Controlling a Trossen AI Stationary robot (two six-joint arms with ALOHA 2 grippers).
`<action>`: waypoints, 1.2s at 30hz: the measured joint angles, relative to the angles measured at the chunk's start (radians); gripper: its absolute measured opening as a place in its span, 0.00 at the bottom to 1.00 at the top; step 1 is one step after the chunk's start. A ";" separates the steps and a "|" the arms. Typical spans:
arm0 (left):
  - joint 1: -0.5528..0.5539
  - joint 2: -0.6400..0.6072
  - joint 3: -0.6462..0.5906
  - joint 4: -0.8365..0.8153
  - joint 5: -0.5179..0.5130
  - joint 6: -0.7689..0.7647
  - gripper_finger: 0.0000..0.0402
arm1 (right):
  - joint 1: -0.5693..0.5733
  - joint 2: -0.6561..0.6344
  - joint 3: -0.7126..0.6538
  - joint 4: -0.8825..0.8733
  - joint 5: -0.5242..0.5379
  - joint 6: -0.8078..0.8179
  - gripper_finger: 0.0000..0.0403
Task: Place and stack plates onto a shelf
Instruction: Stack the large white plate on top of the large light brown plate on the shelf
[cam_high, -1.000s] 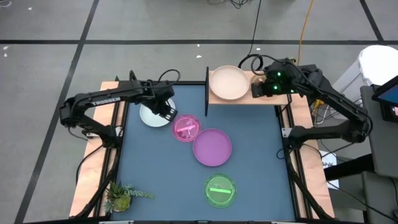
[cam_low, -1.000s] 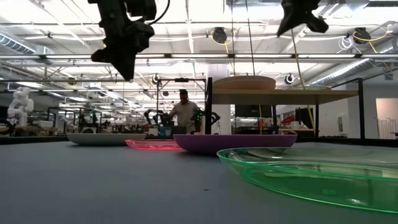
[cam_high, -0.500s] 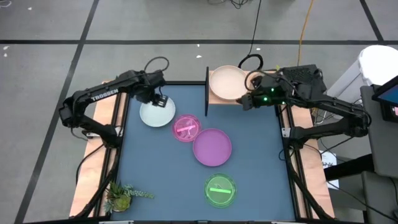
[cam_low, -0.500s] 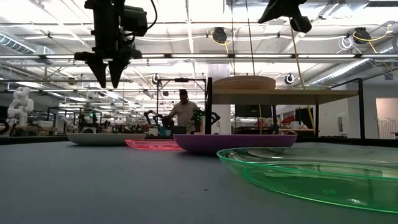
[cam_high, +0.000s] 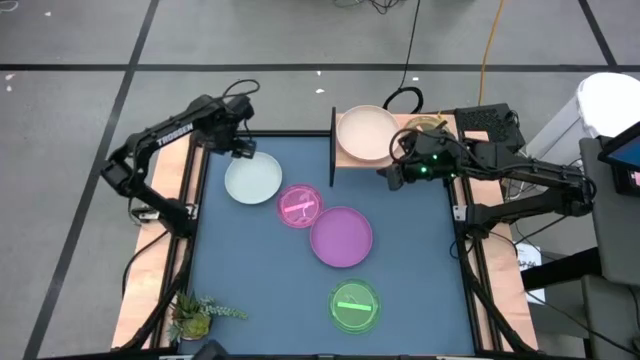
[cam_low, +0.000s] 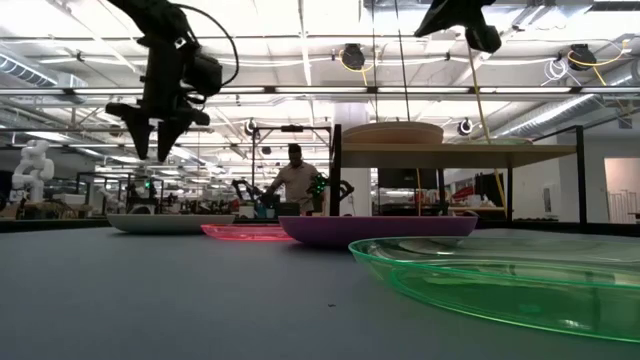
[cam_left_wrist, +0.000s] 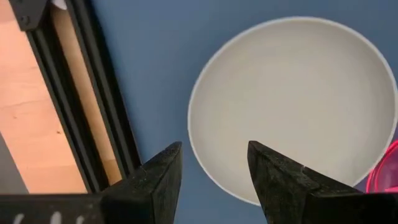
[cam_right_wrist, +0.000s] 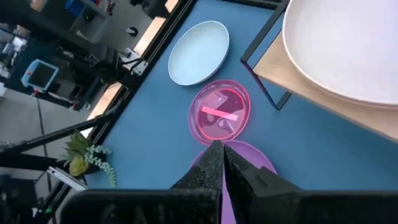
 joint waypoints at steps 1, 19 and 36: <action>0.010 0.002 0.000 0.001 0.002 -0.004 0.47 | 0.000 0.000 0.000 0.000 -0.004 -0.006 0.00; 0.158 0.154 -0.116 0.085 0.148 0.180 0.47 | 0.004 0.000 0.000 0.000 -0.114 -0.057 0.00; 0.113 -0.134 -0.529 0.322 0.192 -0.028 0.35 | 0.008 0.000 0.000 0.000 -0.110 -0.077 0.00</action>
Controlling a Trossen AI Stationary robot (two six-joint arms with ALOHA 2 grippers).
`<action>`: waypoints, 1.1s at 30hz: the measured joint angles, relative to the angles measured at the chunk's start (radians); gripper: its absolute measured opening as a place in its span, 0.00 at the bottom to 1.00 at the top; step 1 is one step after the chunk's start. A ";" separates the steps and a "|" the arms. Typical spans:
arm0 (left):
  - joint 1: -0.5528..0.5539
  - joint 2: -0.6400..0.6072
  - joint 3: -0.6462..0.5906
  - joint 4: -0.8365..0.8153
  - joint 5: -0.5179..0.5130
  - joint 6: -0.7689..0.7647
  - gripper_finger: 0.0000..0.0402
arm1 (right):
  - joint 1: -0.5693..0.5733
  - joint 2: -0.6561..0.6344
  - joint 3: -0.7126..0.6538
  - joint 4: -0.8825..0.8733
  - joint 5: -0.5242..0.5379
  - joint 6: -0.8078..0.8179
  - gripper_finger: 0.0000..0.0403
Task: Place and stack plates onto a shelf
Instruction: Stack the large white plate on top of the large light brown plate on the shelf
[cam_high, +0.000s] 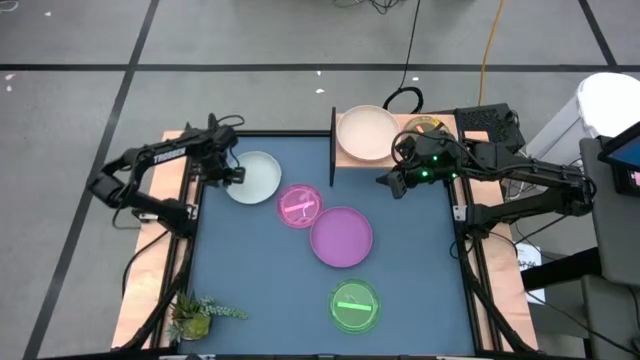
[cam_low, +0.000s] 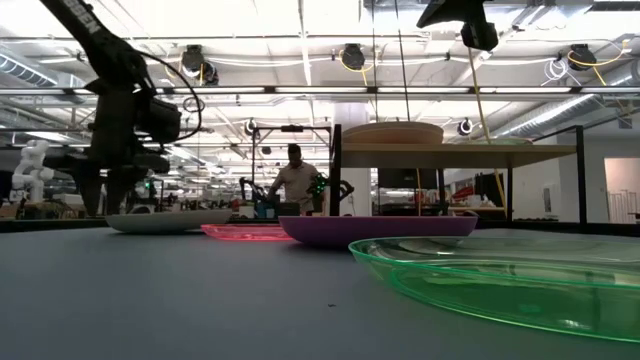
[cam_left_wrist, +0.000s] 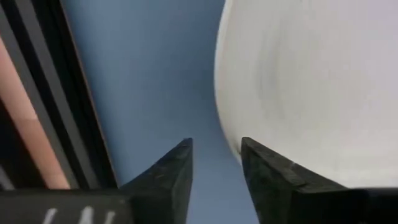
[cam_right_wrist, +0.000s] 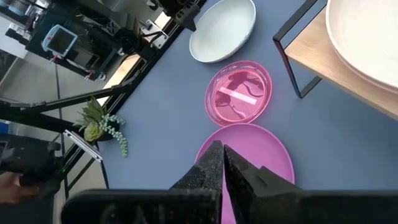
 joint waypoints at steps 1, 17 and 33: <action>-0.001 -0.009 -0.013 0.013 0.003 -0.013 0.32 | 0.000 0.000 0.000 0.000 0.000 0.001 0.00; -0.021 -0.049 -0.049 0.217 0.010 -0.185 0.23 | 0.000 0.000 0.000 0.000 0.054 0.029 0.00; -0.020 -0.049 -0.106 0.327 0.019 -0.271 0.22 | 0.000 0.000 0.000 0.000 0.076 0.037 0.00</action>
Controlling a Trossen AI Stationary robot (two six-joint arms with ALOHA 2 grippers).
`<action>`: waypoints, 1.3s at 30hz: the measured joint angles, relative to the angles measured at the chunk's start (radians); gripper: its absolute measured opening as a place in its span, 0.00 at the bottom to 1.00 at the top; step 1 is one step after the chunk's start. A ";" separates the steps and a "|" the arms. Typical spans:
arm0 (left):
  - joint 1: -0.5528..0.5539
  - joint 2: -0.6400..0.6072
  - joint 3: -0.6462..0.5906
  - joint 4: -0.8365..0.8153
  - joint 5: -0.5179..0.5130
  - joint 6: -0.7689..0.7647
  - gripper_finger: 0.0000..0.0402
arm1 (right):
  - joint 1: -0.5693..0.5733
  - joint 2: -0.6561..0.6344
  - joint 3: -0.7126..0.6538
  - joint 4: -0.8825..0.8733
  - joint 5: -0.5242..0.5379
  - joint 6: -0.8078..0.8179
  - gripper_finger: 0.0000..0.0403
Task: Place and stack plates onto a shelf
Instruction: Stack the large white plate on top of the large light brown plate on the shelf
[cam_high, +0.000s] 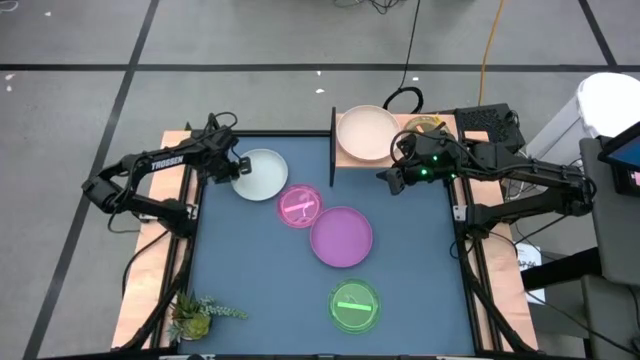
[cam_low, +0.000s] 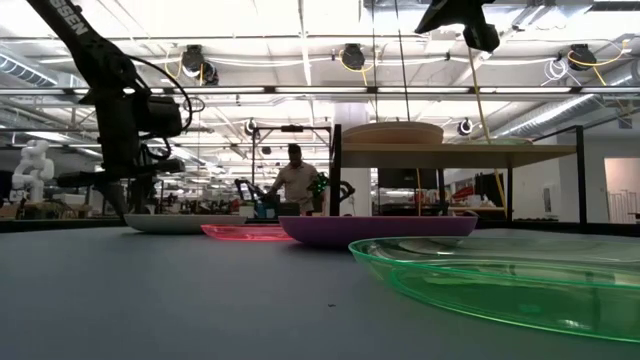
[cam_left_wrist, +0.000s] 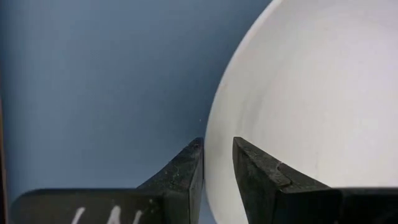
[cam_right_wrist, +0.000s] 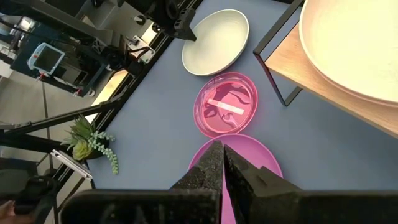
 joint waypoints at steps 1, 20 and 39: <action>0.000 0.000 0.000 0.000 0.000 0.000 0.21 | 0.000 0.000 0.000 0.000 0.000 0.000 0.00; 0.000 -0.148 0.000 0.011 0.026 -0.042 0.03 | 0.000 0.000 0.000 0.000 0.000 -0.009 0.00; -0.053 -0.480 0.020 0.074 0.187 -0.267 0.03 | 0.000 0.000 0.000 -0.018 0.001 -0.094 0.00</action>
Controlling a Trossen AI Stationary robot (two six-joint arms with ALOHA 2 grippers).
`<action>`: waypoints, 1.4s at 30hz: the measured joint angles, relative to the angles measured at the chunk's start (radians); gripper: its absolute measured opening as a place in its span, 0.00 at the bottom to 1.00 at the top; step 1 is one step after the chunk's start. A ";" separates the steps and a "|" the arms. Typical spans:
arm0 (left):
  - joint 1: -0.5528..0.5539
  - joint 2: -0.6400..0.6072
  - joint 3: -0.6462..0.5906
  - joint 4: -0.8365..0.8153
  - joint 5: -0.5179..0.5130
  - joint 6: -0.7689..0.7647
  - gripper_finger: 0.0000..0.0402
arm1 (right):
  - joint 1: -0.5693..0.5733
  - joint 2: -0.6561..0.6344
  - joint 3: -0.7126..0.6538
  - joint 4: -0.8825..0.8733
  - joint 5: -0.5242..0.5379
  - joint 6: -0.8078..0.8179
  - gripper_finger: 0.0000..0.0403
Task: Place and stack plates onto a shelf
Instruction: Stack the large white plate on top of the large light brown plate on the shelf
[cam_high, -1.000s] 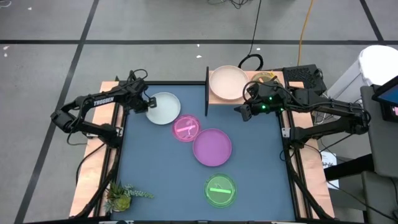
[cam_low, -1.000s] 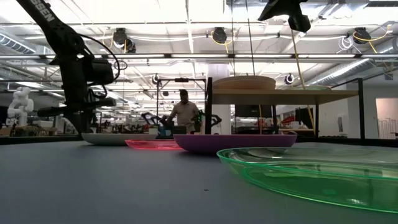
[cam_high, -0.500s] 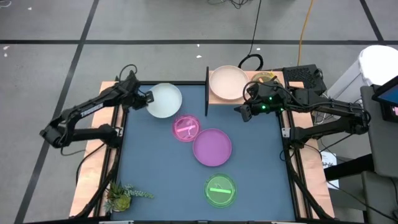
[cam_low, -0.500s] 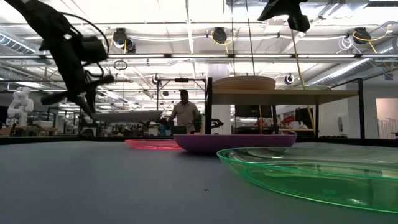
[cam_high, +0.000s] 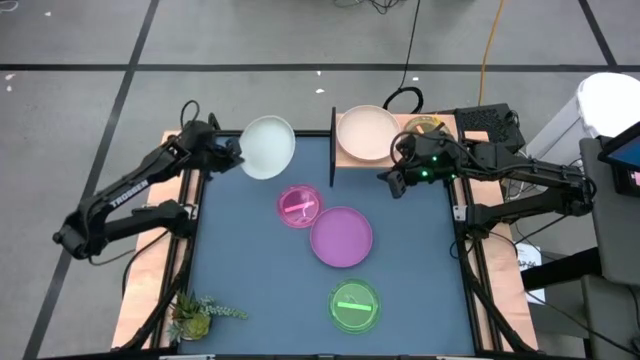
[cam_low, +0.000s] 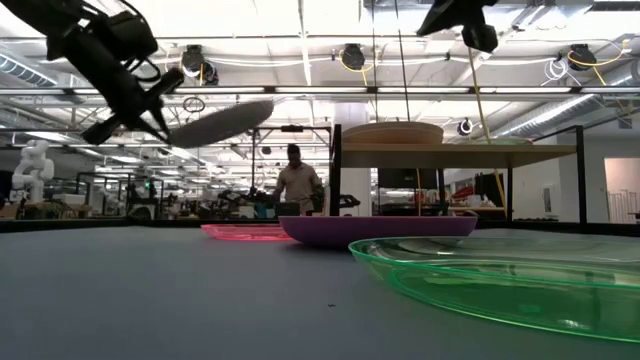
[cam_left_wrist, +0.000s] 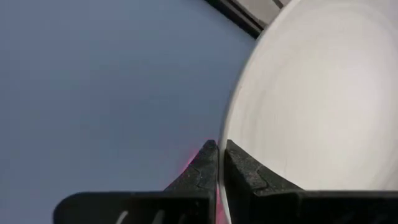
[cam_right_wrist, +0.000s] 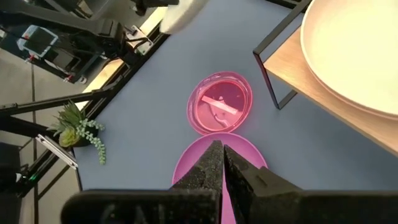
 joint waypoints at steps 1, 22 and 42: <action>-0.010 0.000 0.010 0.005 0.013 -0.005 0.03 | 0.000 0.000 0.000 -0.007 0.000 0.000 0.00; -0.143 0.114 0.381 0.038 -0.086 -0.080 0.02 | 0.000 0.000 0.000 -0.121 -0.030 -0.056 0.00; -0.262 0.490 0.818 0.034 -0.132 -0.021 0.02 | 0.106 -0.052 0.000 -0.150 -0.021 -0.068 0.00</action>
